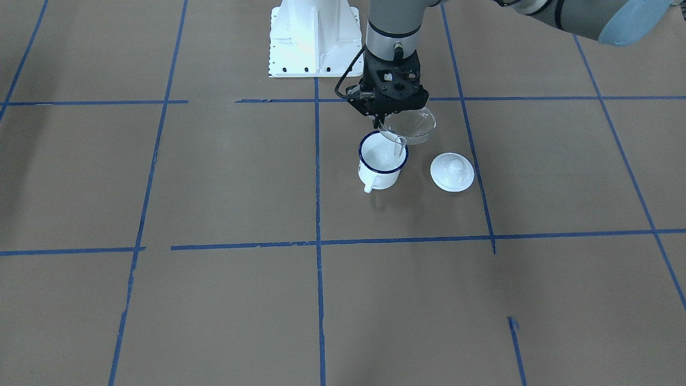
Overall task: Place funnel on cup
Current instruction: 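Carry the glass funnel with the left gripper over the open mug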
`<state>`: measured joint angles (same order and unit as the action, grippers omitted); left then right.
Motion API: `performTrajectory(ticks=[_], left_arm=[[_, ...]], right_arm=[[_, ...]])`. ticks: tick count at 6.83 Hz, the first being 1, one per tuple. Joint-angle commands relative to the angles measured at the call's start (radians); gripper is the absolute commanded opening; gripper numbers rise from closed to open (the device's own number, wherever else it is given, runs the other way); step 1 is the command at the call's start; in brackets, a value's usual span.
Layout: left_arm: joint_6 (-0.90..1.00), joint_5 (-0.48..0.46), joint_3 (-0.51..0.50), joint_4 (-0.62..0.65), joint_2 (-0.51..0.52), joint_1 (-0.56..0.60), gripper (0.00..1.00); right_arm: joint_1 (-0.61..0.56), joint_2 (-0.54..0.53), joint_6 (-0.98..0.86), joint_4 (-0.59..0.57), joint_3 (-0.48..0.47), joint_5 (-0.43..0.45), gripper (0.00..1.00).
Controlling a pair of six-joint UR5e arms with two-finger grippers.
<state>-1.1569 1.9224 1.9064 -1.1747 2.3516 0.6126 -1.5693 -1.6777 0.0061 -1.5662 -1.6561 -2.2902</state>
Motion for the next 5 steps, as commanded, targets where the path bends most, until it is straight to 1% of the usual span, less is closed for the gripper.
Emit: performTrajectory(ticks=[1,5], left_arm=[[0.022,-0.005,-0.073,-0.006,0.038,-0.037,0.0],[0.086,-0.005,-0.11,-0.006,0.034,-0.039,0.0]], right_arm=[[0.0,0.0,0.0,0.0,0.001,0.0,1.0],[0.0,0.001,0.0,0.0,-0.001,0.0,1.0]])
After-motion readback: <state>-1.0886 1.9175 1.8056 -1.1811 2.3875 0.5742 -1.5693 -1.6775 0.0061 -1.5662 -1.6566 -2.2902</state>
